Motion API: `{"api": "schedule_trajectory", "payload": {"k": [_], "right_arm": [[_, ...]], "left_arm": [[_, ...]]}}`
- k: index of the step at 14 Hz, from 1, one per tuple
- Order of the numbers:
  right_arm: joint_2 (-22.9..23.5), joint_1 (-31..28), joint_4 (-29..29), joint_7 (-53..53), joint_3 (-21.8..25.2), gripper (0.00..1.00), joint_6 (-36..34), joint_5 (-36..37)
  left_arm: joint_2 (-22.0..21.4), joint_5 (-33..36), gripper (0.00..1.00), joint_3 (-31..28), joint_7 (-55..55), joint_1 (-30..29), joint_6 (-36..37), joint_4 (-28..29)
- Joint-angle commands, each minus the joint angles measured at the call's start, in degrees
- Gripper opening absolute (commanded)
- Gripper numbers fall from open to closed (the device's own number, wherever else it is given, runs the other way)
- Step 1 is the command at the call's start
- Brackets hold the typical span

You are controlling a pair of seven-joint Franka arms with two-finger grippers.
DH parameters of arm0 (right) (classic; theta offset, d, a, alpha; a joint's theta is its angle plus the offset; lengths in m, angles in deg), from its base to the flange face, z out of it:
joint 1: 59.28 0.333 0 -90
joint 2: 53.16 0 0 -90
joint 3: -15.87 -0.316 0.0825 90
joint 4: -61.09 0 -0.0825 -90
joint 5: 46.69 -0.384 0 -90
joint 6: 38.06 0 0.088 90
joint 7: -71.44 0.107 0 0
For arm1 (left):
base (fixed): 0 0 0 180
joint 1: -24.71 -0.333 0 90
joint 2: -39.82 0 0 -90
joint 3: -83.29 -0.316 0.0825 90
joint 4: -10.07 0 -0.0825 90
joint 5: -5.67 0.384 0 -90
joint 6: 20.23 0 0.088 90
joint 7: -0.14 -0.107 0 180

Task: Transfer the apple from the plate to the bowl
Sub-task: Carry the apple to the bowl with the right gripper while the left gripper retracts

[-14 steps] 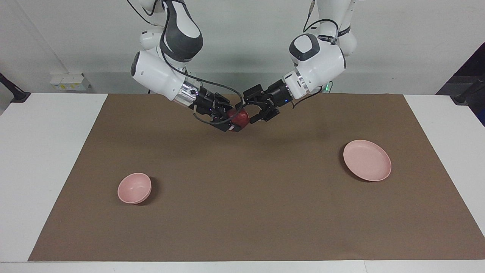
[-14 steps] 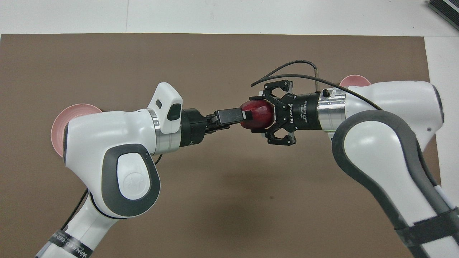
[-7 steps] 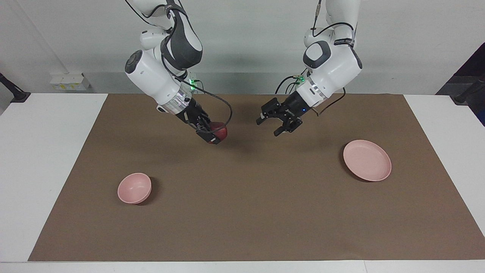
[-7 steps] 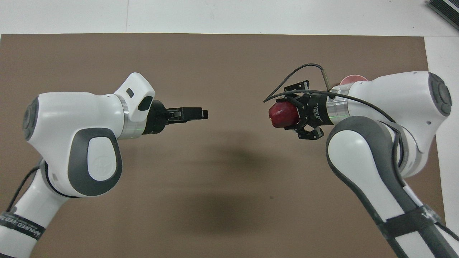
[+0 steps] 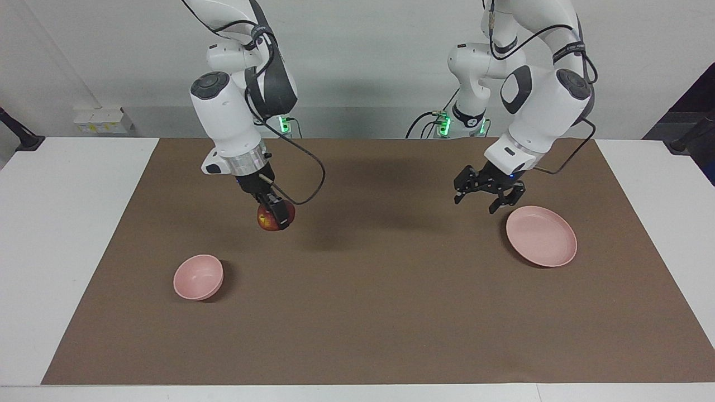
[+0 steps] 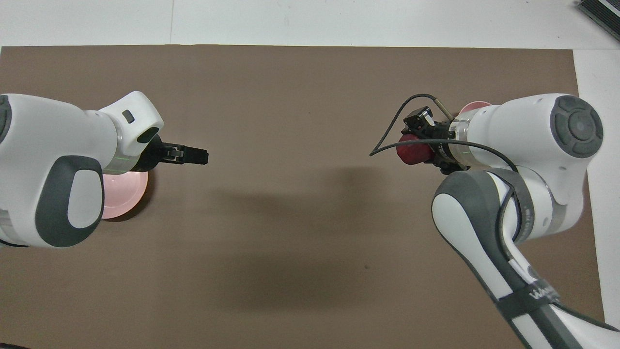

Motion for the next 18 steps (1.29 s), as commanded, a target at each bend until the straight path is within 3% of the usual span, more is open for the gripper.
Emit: {"api": "schedule_trajectory", "payload": {"k": [1,4,10,15,18], "right_arm": [[0.07,-2.52,0.91,-6.18,-0.5,0.0,3.76,8.33],[0.6,-5.59,1.96,-14.26,-0.41,0.0,7.18,13.35],[6.74,-11.39,4.7,-15.69,-0.5,0.0,23.61,33.12],[10.62,-15.97,6.01,-14.9,-0.41,0.0,34.07,44.2],[11.49,-15.88,6.1,-14.46,-0.41,0.0,34.44,44.92]], "left_arm": [[-0.53,8.08,1.0,0.53,0.21,-2.58,10.04,-7.38],[-0.62,11.87,1.0,0.53,-0.06,-3.82,18.49,-14.76],[0.17,12.05,1.0,0.17,-0.67,-6.19,34.84,-28.66],[0.96,10.39,1.0,-1.23,-0.67,-6.28,40.13,-31.66],[0.18,8.1,1.0,-1.76,-0.41,-9.0,40.14,-31.23]]}}
